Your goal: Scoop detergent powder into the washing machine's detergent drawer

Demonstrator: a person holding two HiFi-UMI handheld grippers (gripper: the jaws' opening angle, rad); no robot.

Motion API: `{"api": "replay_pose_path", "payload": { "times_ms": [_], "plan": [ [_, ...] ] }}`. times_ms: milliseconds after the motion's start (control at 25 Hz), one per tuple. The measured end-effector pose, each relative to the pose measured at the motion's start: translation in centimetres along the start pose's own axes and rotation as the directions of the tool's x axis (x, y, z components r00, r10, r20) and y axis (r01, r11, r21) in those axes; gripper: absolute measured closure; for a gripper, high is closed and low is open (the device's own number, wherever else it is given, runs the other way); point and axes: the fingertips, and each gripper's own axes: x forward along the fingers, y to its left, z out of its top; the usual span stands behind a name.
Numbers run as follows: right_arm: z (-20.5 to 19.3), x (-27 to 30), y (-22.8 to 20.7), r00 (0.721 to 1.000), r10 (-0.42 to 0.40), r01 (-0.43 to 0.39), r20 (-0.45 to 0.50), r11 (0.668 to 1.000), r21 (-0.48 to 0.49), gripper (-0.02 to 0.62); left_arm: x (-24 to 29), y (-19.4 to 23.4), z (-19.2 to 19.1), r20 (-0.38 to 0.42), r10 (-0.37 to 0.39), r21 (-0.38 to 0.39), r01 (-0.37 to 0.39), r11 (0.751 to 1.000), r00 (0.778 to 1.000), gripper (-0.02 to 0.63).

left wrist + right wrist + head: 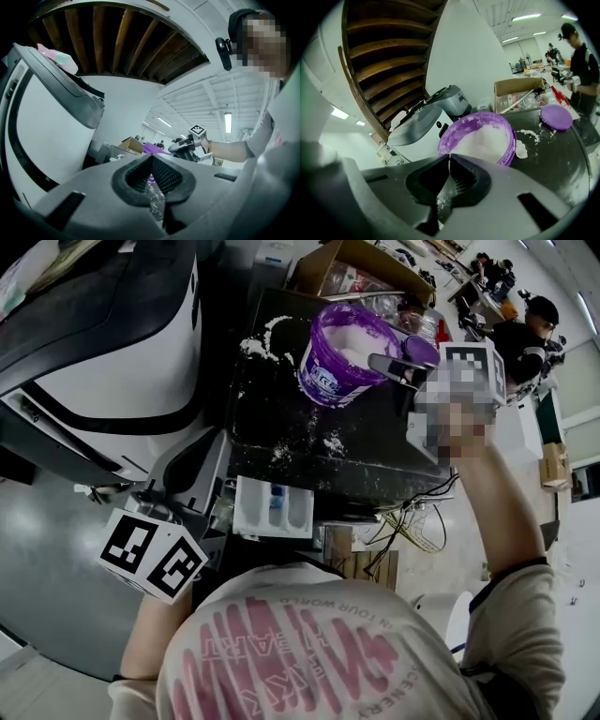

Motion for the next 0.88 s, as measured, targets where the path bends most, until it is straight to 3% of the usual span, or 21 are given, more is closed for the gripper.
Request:
{"api": "replay_pose_path", "payload": {
  "times_ms": [240,560,880],
  "plan": [
    [0.2,0.2,0.0,0.999,-0.011,0.011,0.037,1.0,0.016,0.592,-0.1,-0.1,0.0,-0.001,-0.007,0.001,0.007,1.0,1.0,0.603],
    [0.2,0.3,-0.3,0.994,0.012,-0.027,0.107,0.99,0.141,0.592,-0.6,0.3,0.0,0.002,-0.006,-0.001,0.006,1.0,1.0,0.603],
    [0.3,-0.1,-0.9,0.977,0.012,-0.076,0.213,0.953,0.294,0.592,-0.8,0.1,0.0,-0.001,-0.006,0.009,0.006,1.0,1.0,0.603]
  ]
}}
